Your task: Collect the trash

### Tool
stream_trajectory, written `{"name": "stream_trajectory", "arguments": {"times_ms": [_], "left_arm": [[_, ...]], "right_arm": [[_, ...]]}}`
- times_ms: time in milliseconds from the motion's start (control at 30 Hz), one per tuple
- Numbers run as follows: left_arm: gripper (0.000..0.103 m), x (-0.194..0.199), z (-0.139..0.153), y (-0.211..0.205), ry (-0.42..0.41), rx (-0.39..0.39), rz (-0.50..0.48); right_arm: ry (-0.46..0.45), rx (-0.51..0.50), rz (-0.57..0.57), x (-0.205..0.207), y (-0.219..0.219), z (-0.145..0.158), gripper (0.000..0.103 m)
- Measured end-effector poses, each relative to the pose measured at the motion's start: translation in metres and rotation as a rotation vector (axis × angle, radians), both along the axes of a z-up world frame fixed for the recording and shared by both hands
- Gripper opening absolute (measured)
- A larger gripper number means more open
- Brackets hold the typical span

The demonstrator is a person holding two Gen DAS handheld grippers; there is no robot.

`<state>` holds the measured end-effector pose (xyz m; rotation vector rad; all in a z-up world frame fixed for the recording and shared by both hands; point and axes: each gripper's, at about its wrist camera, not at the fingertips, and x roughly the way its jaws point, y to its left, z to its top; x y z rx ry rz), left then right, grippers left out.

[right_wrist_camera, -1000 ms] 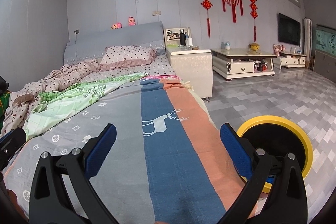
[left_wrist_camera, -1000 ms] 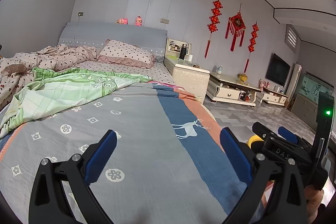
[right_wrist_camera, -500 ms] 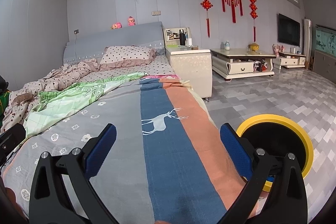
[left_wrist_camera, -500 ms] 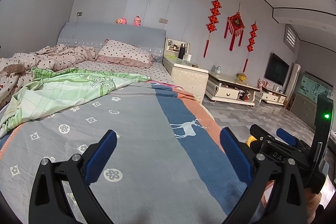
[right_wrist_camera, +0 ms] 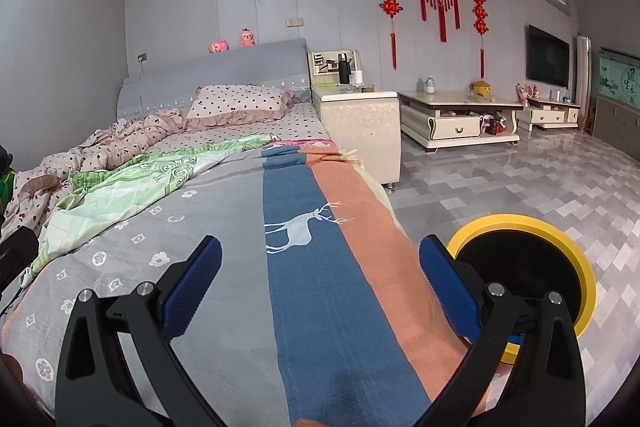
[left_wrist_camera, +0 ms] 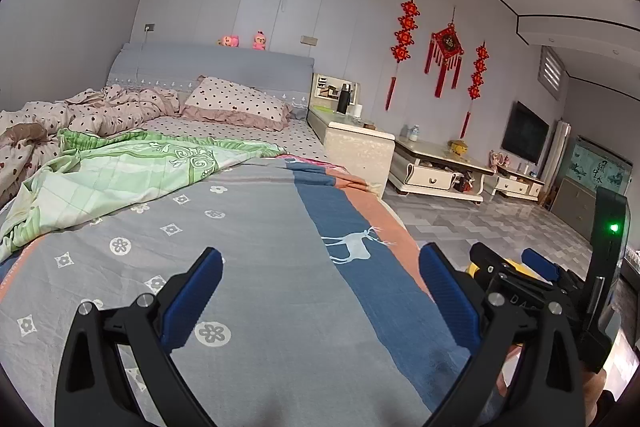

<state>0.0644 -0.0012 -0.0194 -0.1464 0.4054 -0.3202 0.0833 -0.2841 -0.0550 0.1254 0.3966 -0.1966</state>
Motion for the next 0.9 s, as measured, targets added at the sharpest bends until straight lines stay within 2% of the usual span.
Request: {"name": "stream_trajectory", "arguments": {"times_ms": [900], "left_arm": [[0.095,0.002,-0.003,-0.001,0.015,-0.004,-0.014]], "right_arm": [[0.029,-0.001,0.001,0.012,-0.001,-0.014,0.095]]}}
